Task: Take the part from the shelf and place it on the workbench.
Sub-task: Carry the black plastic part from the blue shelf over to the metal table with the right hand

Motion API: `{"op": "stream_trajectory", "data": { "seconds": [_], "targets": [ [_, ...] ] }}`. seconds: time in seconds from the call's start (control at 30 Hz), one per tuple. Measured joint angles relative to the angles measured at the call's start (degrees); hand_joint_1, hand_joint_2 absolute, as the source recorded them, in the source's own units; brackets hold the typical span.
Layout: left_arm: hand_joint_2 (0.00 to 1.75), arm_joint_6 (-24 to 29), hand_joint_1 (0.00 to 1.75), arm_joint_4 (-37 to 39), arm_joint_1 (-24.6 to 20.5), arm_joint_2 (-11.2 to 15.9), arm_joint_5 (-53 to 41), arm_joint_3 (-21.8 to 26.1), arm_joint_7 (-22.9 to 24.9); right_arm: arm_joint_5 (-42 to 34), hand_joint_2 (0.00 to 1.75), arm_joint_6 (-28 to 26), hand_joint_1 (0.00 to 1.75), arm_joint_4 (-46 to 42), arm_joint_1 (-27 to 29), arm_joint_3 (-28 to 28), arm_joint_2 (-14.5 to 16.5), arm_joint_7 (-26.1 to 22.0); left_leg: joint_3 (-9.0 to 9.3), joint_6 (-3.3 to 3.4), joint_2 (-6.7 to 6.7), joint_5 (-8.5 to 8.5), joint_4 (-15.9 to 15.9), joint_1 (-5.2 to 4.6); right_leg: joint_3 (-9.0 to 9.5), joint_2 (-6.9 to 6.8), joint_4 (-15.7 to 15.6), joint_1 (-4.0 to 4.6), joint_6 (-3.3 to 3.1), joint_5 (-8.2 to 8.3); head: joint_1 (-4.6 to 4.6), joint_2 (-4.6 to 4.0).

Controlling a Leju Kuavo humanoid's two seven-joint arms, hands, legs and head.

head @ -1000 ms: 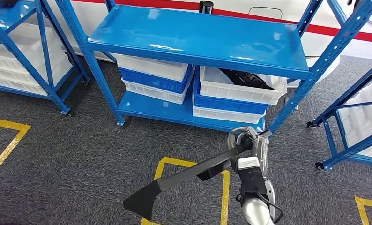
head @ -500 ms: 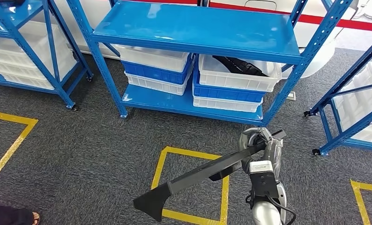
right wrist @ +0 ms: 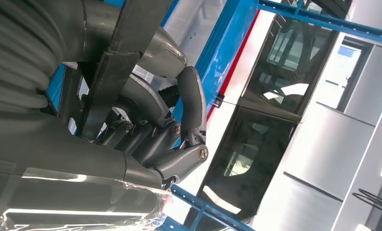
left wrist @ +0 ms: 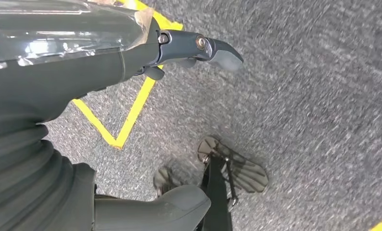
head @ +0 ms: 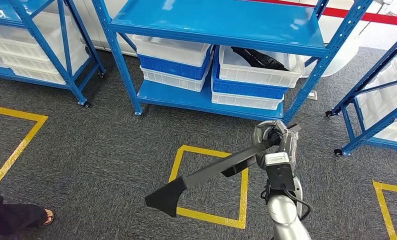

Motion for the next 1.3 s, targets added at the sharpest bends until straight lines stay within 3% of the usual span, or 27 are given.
{"op": "stream_trajectory", "data": {
  "seconds": [0.07,0.13,0.17,0.2,0.23,0.3,0.33,0.37,0.4,0.47,0.53,0.57,0.63,0.7,0.8,0.83,0.87,0.9,0.93,0.97,1.0,1.07,1.1,1.17,1.2,1.23,1.3],
  "targets": [
    [1.75,-1.47,0.0,0.0,0.0,-0.21,-0.28,0.01,-1.17,0.31,1.75,0.05,1.75,0.58,-0.87,-0.01,0.19,0.32,-0.46,-0.63,-0.1,1.2,-0.08,-0.11,2.91,0.23,-5.19,0.53,-0.87,-0.86,0.01,-0.01],
    [1.75,-2.88,0.0,0.01,0.04,-0.48,-0.53,-0.01,-2.27,0.52,1.75,0.07,1.75,1.13,-1.47,-0.01,0.3,0.61,-0.69,-1.17,-0.18,2.08,-0.16,-0.02,2.32,0.34,-5.44,0.53,-1.74,-0.37,0.04,0.0],
    [1.75,-3.32,0.0,0.01,0.06,-0.55,-0.6,-0.02,-2.62,0.64,1.75,0.08,1.75,1.4,-1.72,-0.01,0.36,0.76,-1.08,-1.41,-0.19,1.44,0.32,0.08,1.88,0.28,-5.34,0.3,-2.26,0.12,0.03,0.0],
    [1.75,-3.63,0.0,0.01,0.11,-0.64,-0.63,-0.03,-2.86,0.72,1.75,0.09,1.75,1.66,-1.88,-0.02,0.45,0.9,-1.63,-1.63,-0.19,-0.29,1.52,0.19,1.31,0.15,-5.28,0.07,-2.92,0.74,-0.06,0.0],
    [1.75,-3.78,0.0,0.01,0.15,-0.71,-0.66,-0.03,-2.96,0.76,1.75,0.1,1.75,1.87,-2.03,-0.02,0.57,0.98,-2.39,-1.84,-0.16,-3.09,3.86,0.29,0.71,0.03,-5.26,-0.11,-3.5,1.47,-0.16,0.0],
    [1.75,-3.92,0.0,0.02,0.17,-0.85,-0.67,-0.04,-3.02,0.8,1.75,0.1,1.75,2.23,-2.26,-0.02,0.81,1.06,-4.09,-2.14,-0.09,-9.22,11.35,0.34,-0.88,-0.08,-5.09,0.18,-4.07,2.99,-0.27,-0.01],
    [1.75,-3.95,0.0,0.03,0.16,-0.89,-0.67,-0.04,-3.02,0.8,1.75,0.1,1.75,2.4,-2.34,-0.02,0.88,1.07,-4.59,-2.23,-0.09,-10.75,15.04,0.35,-1.8,-0.1,-4.97,0.32,-4.09,3.73,-0.3,-0.01],
    [1.75,-3.98,0.0,0.03,0.15,-0.9,-0.67,-0.04,-3.02,0.8,1.75,0.11,1.75,2.56,-2.38,-0.02,0.9,1.07,-4.37,-2.27,-0.08,-10.72,17.34,0.38,-2.84,-0.14,-4.8,0.42,-4.03,4.43,-0.3,-0.01],
    [1.75,-4.04,0.0,0.03,0.14,-0.95,-0.74,-0.03,-3.06,0.81,1.75,0.11,1.75,2.72,-2.41,-0.02,0.91,1.08,-3.25,-2.26,-0.08,-9.55,17.72,0.42,-3.85,-0.16,-4.56,0.48,-3.9,5.02,-0.3,-0.01],
    [1.75,-4.63,0.0,0.03,0.02,-1.22,-1.7,-0.2,-3.64,1.01,1.75,0.11,1.75,2.95,-2.59,-0.02,0.93,1.11,1.92,-2.17,-0.1,-7.22,12.6,0.6,-5.63,-0.18,-3.85,0.49,-3.51,6.01,-0.32,-0.01],
    [1.75,-5.53,0.0,0.03,-0.46,-1.7,-3.64,-1.07,-4.54,1.39,1.75,0.11,1.75,3.01,-3.03,-0.07,1.02,1.23,7.52,-1.91,-0.28,-8.14,4.85,0.52,-6.79,-0.19,-3.23,0.67,-2.87,6.82,-0.26,0.0],
    [1.75,-5.74,0.0,0.03,-0.79,-1.93,-4.51,-1.74,-4.77,1.61,1.75,0.11,1.75,3.01,-3.34,-0.08,1.1,1.3,8.85,-1.58,-0.4,-8.9,2.45,0.32,-7.09,-0.26,-3.11,0.75,-2.45,7.28,-0.17,0.0],
    [1.75,-5.48,0.0,0.05,-1.41,-2.3,-5.37,-2.86,-4.58,1.92,1.75,0.01,1.75,3.1,-3.82,-0.07,1.24,1.42,8.64,-0.41,-0.42,-8.52,1.11,-0.16,-7.57,-0.39,-3.23,0.79,-1.55,8.31,0.06,0.0],
    [1.75,-4.79,0.0,0.1,-1.6,-2.34,-5.15,-3.29,-3.94,1.88,1.75,-0.26,1.75,3.34,-3.97,-0.05,1.29,1.46,7.28,0.82,-0.08,-7.07,0.86,-0.36,-8.74,-0.26,-2.01,0.6,-1.41,6.86,0.19,0.0],
    [1.75,-3.92,0.0,0.11,-1.31,-1.75,-3.18,-3.09,-3.42,1.16,1.75,-0.74,1.75,3.87,-4.08,-0.04,1.27,1.25,4.52,1.77,0.28,-4.74,0.79,-0.42,-11.5,-0.08,6.55,0.44,-2.42,-1.09,0.57,0.0],
    [1.75,-3.59,0.0,0.11,-1.13,-1.41,-2.45,-2.84,-3.17,0.85,1.75,-0.89,1.75,4.14,-4.16,-0.04,1.25,1.14,3.53,1.77,0.34,-3.92,0.82,-0.49,-11.92,-0.05,10.13,0.44,-2.4,-2.83,0.58,0.0],
    [1.75,-3.22,0.0,0.1,-0.93,-1.06,-1.86,-2.56,-2.81,0.57,1.75,-1.01,1.75,4.44,-4.22,-0.04,1.24,1.04,2.52,1.74,0.39,-3.1,0.87,-0.55,-11.7,-0.03,12.78,0.44,-2.06,-3.21,0.59,-0.01],
    [1.75,-2.83,0.0,0.1,-0.7,-0.76,-1.54,-2.32,-2.31,0.39,1.75,-1.06,1.75,4.73,-4.27,-0.04,1.24,0.99,1.49,1.68,0.44,-2.26,0.92,-0.62,-10.74,-0.02,13.87,0.46,-1.53,-2.38,0.6,-0.01],
    [1.75,-2.55,0.0,0.09,-0.47,-0.53,-1.38,-2.14,-1.91,0.28,1.75,-1.09,1.75,4.98,-4.3,-0.04,1.24,0.97,0.42,1.58,0.45,-1.43,0.96,-0.67,-8.86,-0.01,13.03,0.47,-1.01,-0.86,0.59,0.0],
    [1.75,-2.38,0.0,0.09,-0.27,-0.39,-1.31,-1.99,-1.69,0.25,1.75,-1.1,1.75,5.13,-4.34,-0.04,1.25,0.96,-0.47,1.43,0.43,-0.64,0.98,-0.7,-6.05,-0.01,10.2,0.51,-0.74,0.45,0.6,0.0],
    [1.75,-2.31,0.0,0.09,-0.13,-0.32,-1.33,-1.87,-1.68,0.25,1.75,-1.1,1.75,5.23,-4.44,-0.04,1.3,0.96,-1.18,1.22,0.39,0.09,1.0,-0.77,-2.62,-0.01,5.78,0.63,-0.9,0.51,0.59,0.0],
    [1.75,-2.49,0.0,0.09,-0.02,-0.28,-1.63,-1.75,-2.47,0.41,1.75,-1.14,1.75,5.27,-4.79,-0.03,1.51,1.01,-1.84,0.59,0.33,1.25,0.94,-0.83,2.75,-0.01,-2.63,1.15,-1.98,-1.44,0.51,0.0],
    [1.75,-2.75,0.0,0.09,0.0,-0.28,-1.8,-1.74,-3.06,0.54,1.75,-1.15,1.75,5.29,-4.99,-0.03,1.62,1.05,-1.91,0.19,0.33,1.7,0.83,-0.79,3.84,0.0,-4.85,1.43,-2.6,-2.48,0.44,0.01],
    [1.75,-3.62,0.0,0.1,0.07,-0.29,-2.09,-1.75,-4.23,0.76,1.75,-1.12,1.75,5.41,-5.2,-0.02,1.74,1.11,-2.02,-0.66,0.31,2.36,0.56,-0.52,3.62,-0.03,-5.46,1.35,-3.65,-2.18,0.33,0.0],
    [1.75,-4.18,0.0,0.11,0.11,-0.31,-2.24,-1.77,-4.75,0.83,1.75,-1.05,1.75,5.52,-5.3,-0.02,1.79,1.14,-2.31,-1.03,0.25,1.71,0.8,-0.37,3.27,-0.05,-5.43,1.15,-4.22,-1.63,0.28,0.0],
    [1.75,-4.73,0.0,0.11,0.15,-0.33,-2.39,-1.8,-5.27,0.87,1.75,-0.99,1.75,5.64,-5.36,-0.02,1.87,1.16,-2.77,-1.4,0.19,-0.15,1.72,-0.21,2.87,-0.09,-5.49,0.93,-4.77,-0.95,0.16,-0.01],
    [1.75,-5.6,0.0,0.11,0.14,-0.39,-2.67,-1.87,-6.16,0.96,1.75,-0.92,1.75,5.91,-5.47,-0.02,2.1,1.21,-4.25,-2.12,0.11,-5.9,6.61,0.06,1.94,-0.15,-5.44,0.85,-5.38,0.23,-0.05,-0.01]
  ]
}}
